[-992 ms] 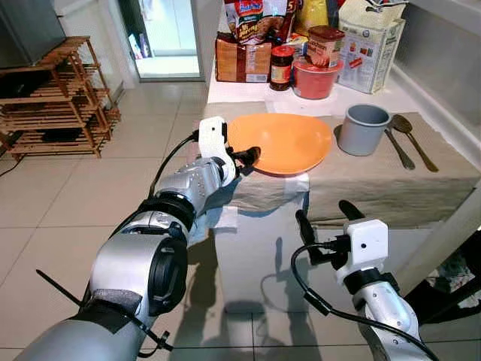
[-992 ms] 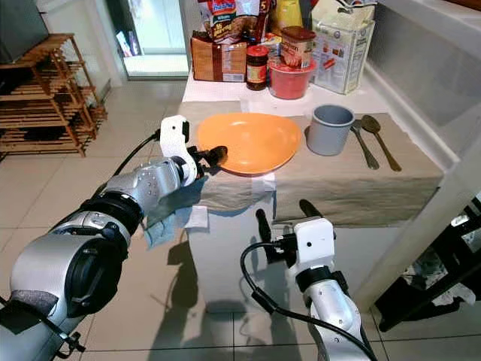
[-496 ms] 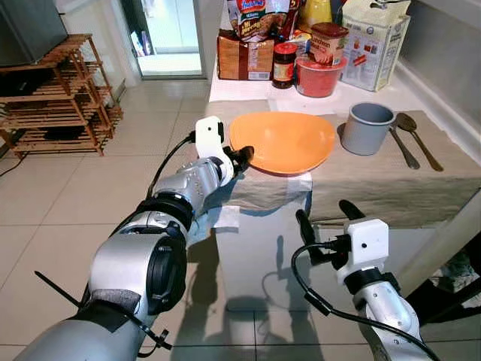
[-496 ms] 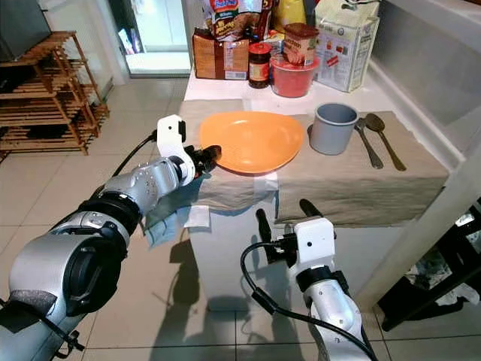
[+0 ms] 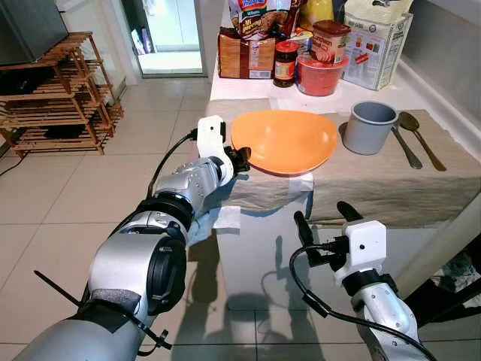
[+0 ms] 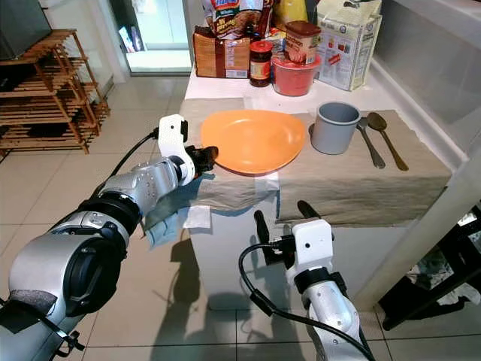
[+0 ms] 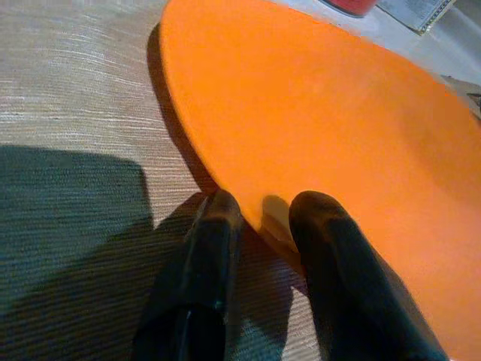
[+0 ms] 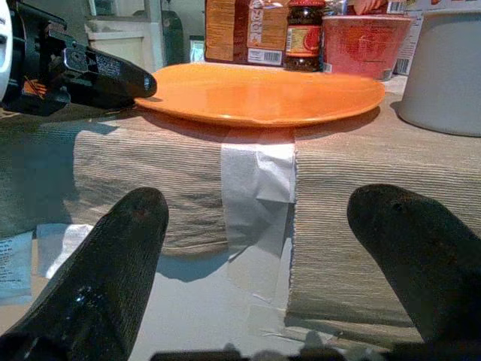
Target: Setting the table
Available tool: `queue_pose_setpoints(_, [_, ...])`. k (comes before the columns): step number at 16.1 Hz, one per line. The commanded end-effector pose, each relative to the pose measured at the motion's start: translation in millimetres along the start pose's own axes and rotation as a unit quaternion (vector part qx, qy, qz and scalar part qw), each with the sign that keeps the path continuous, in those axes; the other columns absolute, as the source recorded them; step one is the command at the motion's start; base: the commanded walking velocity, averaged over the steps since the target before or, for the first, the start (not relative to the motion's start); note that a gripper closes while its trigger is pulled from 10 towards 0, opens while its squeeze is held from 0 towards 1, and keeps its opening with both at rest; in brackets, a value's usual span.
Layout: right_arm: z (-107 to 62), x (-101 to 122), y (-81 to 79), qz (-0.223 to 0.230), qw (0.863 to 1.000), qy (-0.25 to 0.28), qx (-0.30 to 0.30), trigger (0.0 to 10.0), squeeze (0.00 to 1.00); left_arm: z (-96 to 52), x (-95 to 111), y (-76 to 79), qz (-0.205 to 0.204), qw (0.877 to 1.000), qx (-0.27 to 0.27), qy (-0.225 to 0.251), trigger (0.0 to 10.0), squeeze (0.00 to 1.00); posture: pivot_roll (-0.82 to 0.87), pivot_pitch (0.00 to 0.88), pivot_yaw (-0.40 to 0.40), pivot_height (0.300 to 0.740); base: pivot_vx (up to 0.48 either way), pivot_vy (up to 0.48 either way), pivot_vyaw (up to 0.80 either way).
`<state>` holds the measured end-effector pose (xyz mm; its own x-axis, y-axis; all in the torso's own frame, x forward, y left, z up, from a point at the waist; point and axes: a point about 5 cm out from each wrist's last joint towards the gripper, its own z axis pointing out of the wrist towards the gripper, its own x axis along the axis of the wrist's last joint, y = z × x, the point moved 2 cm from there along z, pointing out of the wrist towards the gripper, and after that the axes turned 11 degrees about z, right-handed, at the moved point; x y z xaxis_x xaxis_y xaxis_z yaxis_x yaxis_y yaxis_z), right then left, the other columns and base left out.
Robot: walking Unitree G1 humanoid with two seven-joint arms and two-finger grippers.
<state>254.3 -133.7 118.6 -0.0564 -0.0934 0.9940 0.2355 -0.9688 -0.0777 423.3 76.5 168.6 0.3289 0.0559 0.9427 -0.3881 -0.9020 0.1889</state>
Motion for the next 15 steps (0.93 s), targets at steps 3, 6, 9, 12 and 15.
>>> queue_pose_setpoints(3, [1.7,4.5,-3.1,-0.001,1.000,0.006,0.004,10.0,0.00,-0.2,-1.8,-0.1,0.024,1.000,-0.005,-0.012,0.0,0.00,-0.18,0.049,0.071,0.740,0.000,0.000,0.00])
queue_pose_setpoints(6, [2.0,3.3,-4.0,0.000,1.000,0.005,0.005,10.0,0.00,-1.1,22.7,0.9,0.046,0.999,-0.008,0.025,0.0,0.00,-0.17,0.042,0.071,0.740,0.000,0.000,0.00])
queue_pose_setpoints(9, [2.4,1.7,-5.5,0.001,1.000,0.004,0.007,10.0,0.00,-5.8,40.4,-12.0,0.047,0.997,0.030,0.051,0.0,0.00,-0.17,0.032,0.071,0.740,0.000,0.000,0.00])
queue_pose_setpoints(12, [2.6,1.2,-6.0,0.001,1.000,0.003,0.009,10.0,0.00,-8.1,42.4,-20.3,0.047,0.996,0.058,0.054,0.0,0.00,-0.17,0.028,0.070,0.740,0.000,0.000,0.00])
queue_pose_setpoints(15, [2.8,0.9,-6.3,0.001,1.000,0.002,0.013,10.0,0.00,-9.0,40.2,-25.2,0.048,0.995,0.078,0.049,0.0,0.00,-0.17,0.026,0.067,0.740,0.000,0.000,0.00])
